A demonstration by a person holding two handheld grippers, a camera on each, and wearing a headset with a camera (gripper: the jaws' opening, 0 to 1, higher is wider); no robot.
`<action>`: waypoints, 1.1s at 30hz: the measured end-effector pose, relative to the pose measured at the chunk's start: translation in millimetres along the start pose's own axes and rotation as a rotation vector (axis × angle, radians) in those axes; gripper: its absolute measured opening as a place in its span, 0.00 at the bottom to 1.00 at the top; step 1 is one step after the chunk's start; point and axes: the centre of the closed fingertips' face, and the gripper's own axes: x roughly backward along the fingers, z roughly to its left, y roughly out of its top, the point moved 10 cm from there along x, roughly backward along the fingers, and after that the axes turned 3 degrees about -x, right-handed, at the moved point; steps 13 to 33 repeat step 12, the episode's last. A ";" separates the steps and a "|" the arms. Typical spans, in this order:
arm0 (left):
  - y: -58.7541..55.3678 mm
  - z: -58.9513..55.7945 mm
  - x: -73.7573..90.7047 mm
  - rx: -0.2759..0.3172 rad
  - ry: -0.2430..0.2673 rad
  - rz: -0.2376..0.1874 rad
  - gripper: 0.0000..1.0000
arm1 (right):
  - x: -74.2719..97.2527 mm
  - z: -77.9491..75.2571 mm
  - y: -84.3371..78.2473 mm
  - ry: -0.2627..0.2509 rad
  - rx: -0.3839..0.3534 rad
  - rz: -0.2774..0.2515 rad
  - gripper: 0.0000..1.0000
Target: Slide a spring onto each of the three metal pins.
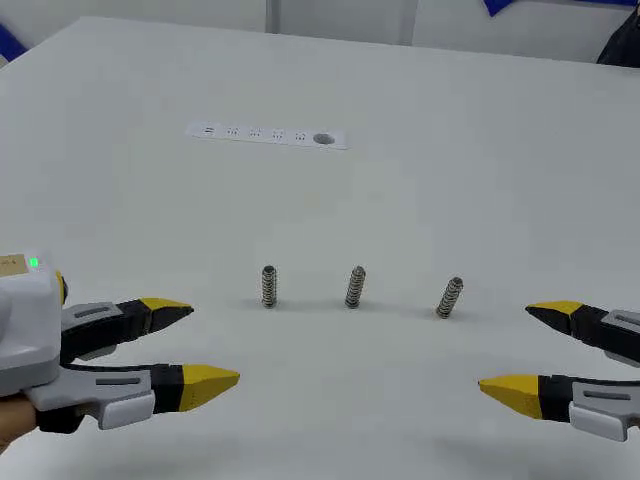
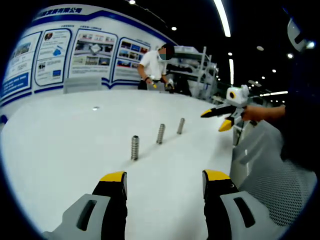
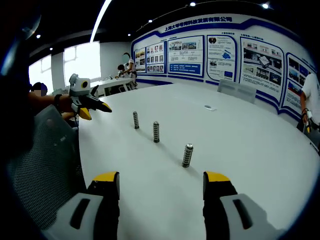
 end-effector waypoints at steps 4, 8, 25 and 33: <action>-1.5 0.2 0.2 0.003 -0.001 0.004 0.62 | -0.1 0.4 -0.6 -0.003 -0.009 -0.004 0.69; -2.2 0.3 0.3 0.004 0.000 0.006 0.62 | -1.0 1.7 -1.2 0.000 -0.012 -0.006 0.69; -2.0 0.6 0.5 0.005 0.001 0.004 0.62 | -1.8 2.5 -2.4 0.001 -0.017 -0.005 0.69; -2.0 0.6 0.5 0.005 0.001 0.004 0.62 | -1.8 2.5 -2.4 0.001 -0.017 -0.005 0.69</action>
